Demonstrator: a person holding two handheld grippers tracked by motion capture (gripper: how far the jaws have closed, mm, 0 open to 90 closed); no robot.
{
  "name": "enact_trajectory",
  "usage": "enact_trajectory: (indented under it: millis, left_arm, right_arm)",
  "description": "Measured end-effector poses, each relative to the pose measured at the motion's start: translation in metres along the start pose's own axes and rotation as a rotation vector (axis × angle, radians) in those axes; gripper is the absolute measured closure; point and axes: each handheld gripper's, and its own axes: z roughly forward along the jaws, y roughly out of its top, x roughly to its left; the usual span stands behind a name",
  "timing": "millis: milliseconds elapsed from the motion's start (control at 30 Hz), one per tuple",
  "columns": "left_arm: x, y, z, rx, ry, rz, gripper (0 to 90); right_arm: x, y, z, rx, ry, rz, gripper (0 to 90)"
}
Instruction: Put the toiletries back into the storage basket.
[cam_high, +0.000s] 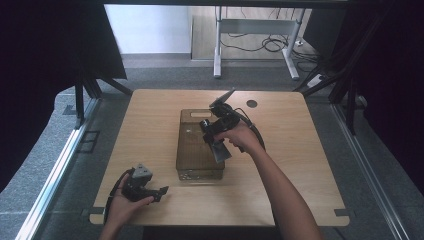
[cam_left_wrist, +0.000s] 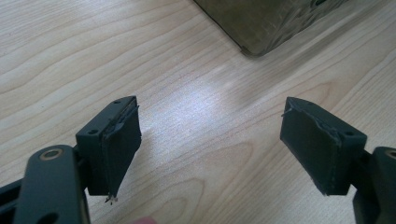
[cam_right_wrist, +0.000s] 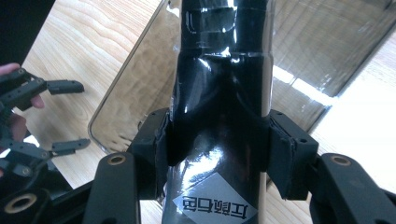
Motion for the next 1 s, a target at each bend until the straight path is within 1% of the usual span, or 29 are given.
enact_trajectory:
  millis: [100, 233, 367, 667, 700, 800, 867, 1000]
  left_arm:
    - [-0.001, 0.0, 0.001, 0.001, -0.003, 0.0, 20.7]
    - [-0.001, 0.0, 0.001, 0.002, -0.003, 0.003, 20.7]
    - [-0.001, 0.0, 0.001, 0.001, -0.005, 0.002, 20.7]
    - [-0.002, 0.0, 0.002, 0.003, -0.006, 0.004, 20.7]
    - [-0.002, 0.001, 0.002, 0.003, -0.009, 0.008, 20.7]
    - [-0.002, 0.0, 0.002, 0.003, -0.009, 0.003, 20.7]
    - [-0.002, 0.0, 0.003, 0.005, -0.009, 0.006, 20.7]
    - [-0.002, 0.001, 0.003, 0.004, -0.012, 0.005, 20.7]
  right_arm:
    - [-0.001, 0.004, 0.004, -0.002, 0.009, 0.005, 46.2]
    - [0.001, 0.009, 0.008, -0.004, 0.017, 0.026, 46.2]
    - [0.003, 0.012, 0.013, 0.009, 0.005, 0.02, 46.2]
    - [0.008, 0.018, 0.021, 0.013, 0.016, 0.024, 46.2]
    - [0.008, 0.019, 0.022, 0.014, 0.016, 0.027, 46.2]
    - [0.009, 0.021, 0.025, 0.01, 0.018, 0.034, 46.2]
    - [0.009, 0.023, 0.028, 0.011, 0.007, 0.035, 46.2]
    - [0.009, 0.026, 0.035, 0.021, 0.002, 0.045, 46.2]
